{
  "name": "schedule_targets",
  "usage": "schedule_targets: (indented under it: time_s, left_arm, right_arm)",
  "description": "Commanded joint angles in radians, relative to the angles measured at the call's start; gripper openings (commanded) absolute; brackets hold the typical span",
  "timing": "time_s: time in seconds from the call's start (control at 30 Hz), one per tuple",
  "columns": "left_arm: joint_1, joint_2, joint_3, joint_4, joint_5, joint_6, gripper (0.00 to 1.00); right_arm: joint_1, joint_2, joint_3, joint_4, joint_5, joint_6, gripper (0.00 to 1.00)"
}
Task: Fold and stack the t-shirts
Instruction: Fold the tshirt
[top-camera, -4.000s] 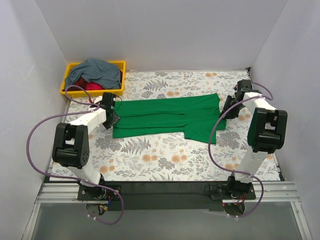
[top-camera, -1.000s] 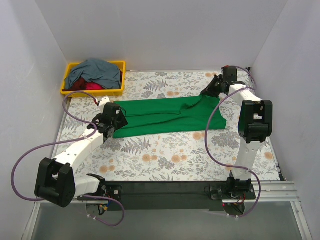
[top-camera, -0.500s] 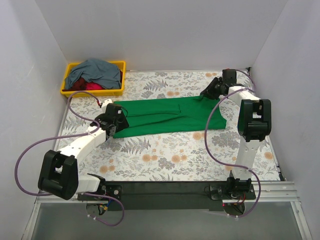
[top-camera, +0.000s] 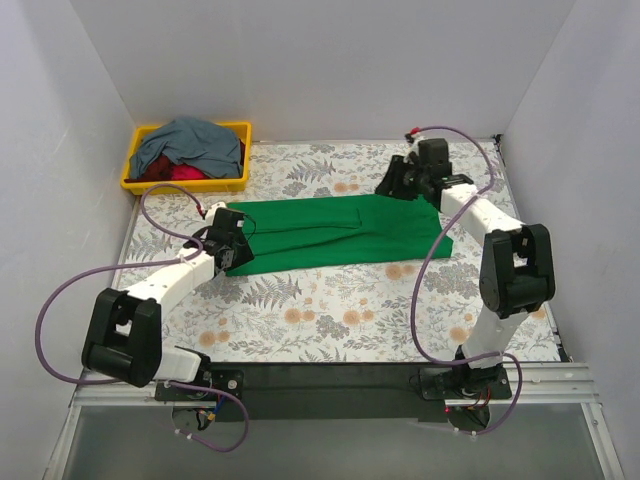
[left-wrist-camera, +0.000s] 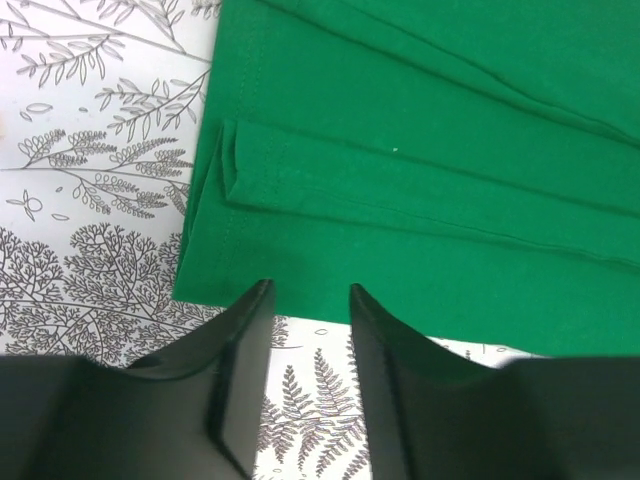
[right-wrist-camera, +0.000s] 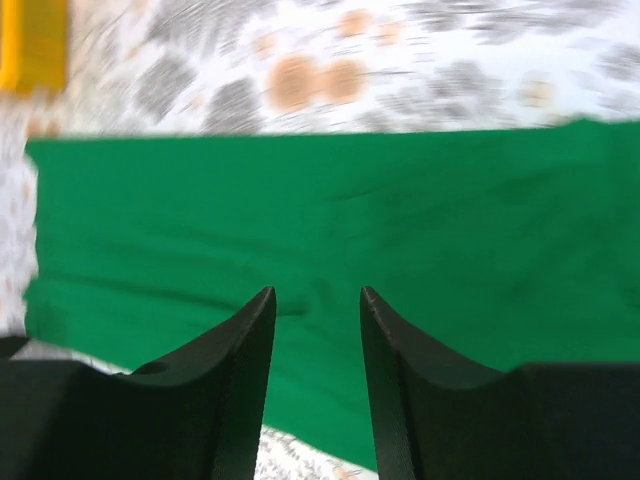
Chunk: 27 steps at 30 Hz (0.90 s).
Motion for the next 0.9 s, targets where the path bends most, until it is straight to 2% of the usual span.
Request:
schedule_targets:
  time_s: [0.0, 0.03, 0.13, 0.3, 0.37, 0.6, 0.87]
  left_arm:
    - [0.014, 0.029, 0.031, -0.022, 0.012, -0.015, 0.33]
    - [0.022, 0.038, 0.041, -0.035, 0.018, -0.016, 0.29]
    - [0.043, 0.078, 0.053, -0.052, 0.038, -0.022, 0.26]
    - [0.066, 0.135, 0.065, -0.088, 0.034, -0.022, 0.24]
    - [0.068, 0.15, 0.07, -0.097, 0.029, -0.022, 0.24]
    - [0.069, 0.202, 0.084, -0.134, 0.031, -0.021, 0.23]
    - [0.069, 0.213, 0.085, -0.141, 0.037, -0.018, 0.23]
  right_arm:
    - [0.155, -0.051, -0.048, 0.033, -0.023, -0.149, 0.44]
    - [0.221, -0.046, -0.071, 0.039, -0.012, -0.153, 0.42]
    - [0.334, -0.002, -0.08, 0.073, -0.031, -0.175, 0.36]
    - [0.464, 0.113, -0.025, 0.114, -0.043, -0.176, 0.27]
    - [0.503, 0.148, 0.002, 0.119, -0.044, -0.172, 0.26]
    - [0.547, 0.282, 0.116, 0.131, -0.051, -0.158, 0.23]
    - [0.547, 0.342, 0.185, 0.128, -0.002, -0.166, 0.22]
